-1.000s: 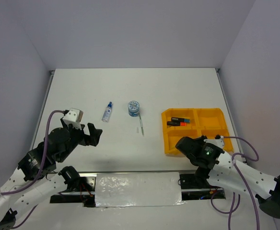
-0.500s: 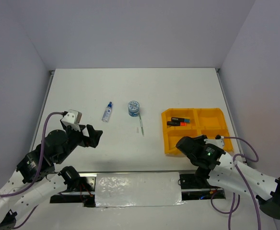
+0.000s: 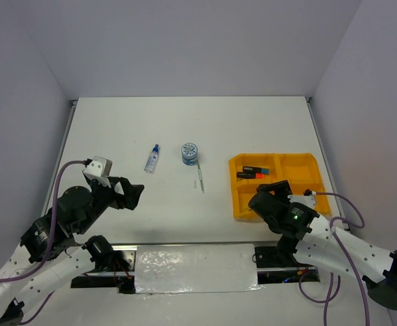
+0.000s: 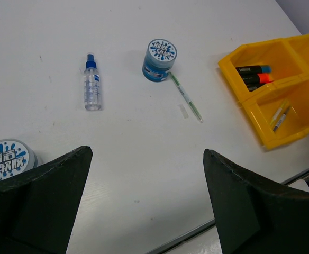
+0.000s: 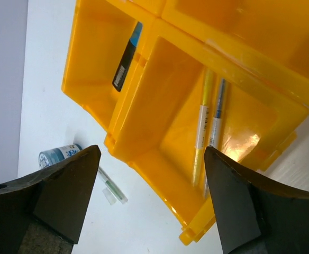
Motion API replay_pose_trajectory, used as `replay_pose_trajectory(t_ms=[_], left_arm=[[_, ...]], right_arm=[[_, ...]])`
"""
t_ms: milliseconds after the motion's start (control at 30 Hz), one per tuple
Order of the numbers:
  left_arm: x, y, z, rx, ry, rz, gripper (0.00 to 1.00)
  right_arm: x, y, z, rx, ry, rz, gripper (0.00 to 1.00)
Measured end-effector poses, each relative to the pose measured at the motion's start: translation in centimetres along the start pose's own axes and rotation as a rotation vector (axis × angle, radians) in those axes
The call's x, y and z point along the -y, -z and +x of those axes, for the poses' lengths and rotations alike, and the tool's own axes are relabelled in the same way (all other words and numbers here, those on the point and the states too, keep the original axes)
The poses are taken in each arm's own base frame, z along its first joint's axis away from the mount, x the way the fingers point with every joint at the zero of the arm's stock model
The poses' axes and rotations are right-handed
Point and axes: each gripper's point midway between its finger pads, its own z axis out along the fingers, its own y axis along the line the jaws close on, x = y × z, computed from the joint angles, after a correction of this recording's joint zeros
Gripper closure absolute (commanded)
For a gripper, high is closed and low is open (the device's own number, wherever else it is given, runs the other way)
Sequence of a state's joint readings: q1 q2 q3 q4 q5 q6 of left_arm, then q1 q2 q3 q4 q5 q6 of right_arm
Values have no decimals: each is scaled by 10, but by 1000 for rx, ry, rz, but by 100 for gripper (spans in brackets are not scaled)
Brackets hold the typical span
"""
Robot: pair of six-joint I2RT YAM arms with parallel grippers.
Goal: Sort the stationery into containers
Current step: Pick up the pen from the center of the board.
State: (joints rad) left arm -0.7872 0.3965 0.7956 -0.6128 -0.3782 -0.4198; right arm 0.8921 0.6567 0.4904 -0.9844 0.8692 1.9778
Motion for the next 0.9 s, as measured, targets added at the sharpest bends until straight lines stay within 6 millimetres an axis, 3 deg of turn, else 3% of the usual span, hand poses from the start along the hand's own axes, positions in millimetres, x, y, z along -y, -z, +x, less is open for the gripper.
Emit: replay_pose_trajectory(t_ms=[167, 367, 500, 600, 633, 733, 833, 900], left_arm=[[0, 0, 0, 0, 1, 0, 1], [-8, 1, -2, 16, 10, -43, 0], [-30, 6, -3, 42, 54, -165, 1], [-43, 10, -2, 50, 71, -234, 1], [-46, 11, -1, 53, 80, -248, 1], [-50, 12, -1, 56, 82, -275, 1], [-53, 11, 0, 54, 79, -291, 1], [-53, 10, 1, 45, 73, -300, 1]], right_arm=[[-26, 12, -1, -24, 41, -55, 5], [-105, 51, 4, -113, 196, -283, 5], [-148, 73, 35, -220, 525, -422, 6], [-196, 77, 78, -294, 796, -463, 14], [-209, 74, 98, -326, 883, -481, 21], [-207, 46, 158, -428, 1141, -461, 33], [-171, 11, 196, -520, 1335, -372, 37], [-148, -2, 207, -575, 1416, -317, 39]])
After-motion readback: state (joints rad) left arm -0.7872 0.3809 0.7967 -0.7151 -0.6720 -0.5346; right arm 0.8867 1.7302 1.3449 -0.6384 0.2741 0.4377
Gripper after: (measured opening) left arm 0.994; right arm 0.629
